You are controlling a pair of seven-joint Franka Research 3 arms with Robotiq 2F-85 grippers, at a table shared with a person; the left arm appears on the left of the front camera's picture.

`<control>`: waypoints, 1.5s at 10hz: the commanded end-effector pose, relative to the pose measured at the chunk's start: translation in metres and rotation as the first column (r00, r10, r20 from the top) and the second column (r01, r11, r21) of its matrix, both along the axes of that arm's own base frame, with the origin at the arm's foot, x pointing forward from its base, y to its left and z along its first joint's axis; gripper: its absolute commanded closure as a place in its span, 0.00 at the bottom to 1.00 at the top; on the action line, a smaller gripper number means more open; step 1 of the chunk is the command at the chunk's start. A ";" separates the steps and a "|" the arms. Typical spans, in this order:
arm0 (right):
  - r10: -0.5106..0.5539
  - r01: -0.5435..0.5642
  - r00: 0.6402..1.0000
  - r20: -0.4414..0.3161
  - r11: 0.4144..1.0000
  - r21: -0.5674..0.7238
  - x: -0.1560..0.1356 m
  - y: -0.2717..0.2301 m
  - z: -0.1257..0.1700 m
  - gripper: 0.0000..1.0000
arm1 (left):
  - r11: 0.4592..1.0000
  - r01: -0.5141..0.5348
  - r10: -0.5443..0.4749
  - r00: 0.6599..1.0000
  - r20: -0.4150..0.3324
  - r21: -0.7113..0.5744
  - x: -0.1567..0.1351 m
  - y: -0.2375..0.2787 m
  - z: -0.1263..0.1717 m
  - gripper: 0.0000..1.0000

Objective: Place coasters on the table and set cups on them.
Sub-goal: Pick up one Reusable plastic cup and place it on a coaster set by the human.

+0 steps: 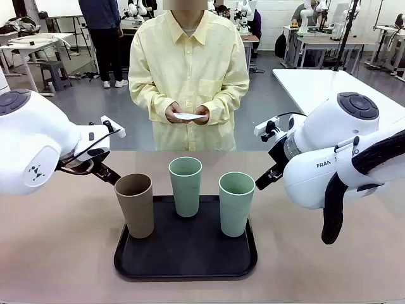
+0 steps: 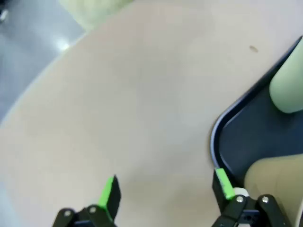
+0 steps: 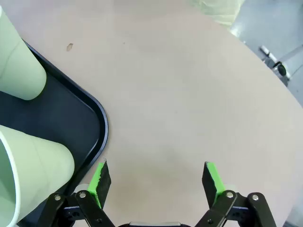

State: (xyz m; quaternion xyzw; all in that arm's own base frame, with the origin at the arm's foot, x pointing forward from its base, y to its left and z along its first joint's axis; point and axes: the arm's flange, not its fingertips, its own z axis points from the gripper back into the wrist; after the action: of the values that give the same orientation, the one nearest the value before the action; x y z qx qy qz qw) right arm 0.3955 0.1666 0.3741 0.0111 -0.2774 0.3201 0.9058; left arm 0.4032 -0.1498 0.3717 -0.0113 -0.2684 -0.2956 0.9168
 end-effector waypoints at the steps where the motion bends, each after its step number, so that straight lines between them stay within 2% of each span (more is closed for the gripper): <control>1: 0.000 0.000 1.000 0.000 1.000 0.000 0.000 0.000 0.000 0.00 | 1.000 0.000 0.000 1.000 0.000 0.000 0.000 0.000 0.000 0.00; 13: 0.000 0.000 1.000 0.000 1.000 0.000 0.000 0.000 0.000 0.00 | 1.000 0.000 0.000 1.000 0.000 0.000 0.000 0.000 0.000 0.00; 14: -0.026 0.026 0.999 0.020 1.000 0.011 0.000 -0.008 0.029 0.00 | 0.999 -0.032 0.032 0.998 0.060 -0.005 -0.003 0.006 0.036 0.00; 15: -0.022 0.022 0.999 0.037 1.000 0.001 -0.013 -0.010 0.056 0.00 | 0.999 -0.040 0.037 0.991 0.127 0.015 -0.015 0.008 0.075 0.00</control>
State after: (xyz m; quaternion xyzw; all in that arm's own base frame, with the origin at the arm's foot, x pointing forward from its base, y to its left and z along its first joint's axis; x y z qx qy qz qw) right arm 0.3946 0.1618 0.4000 0.0099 -0.2923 0.3137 0.9033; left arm 0.4041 -0.1421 0.4066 -0.0028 -0.3013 -0.2899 0.9084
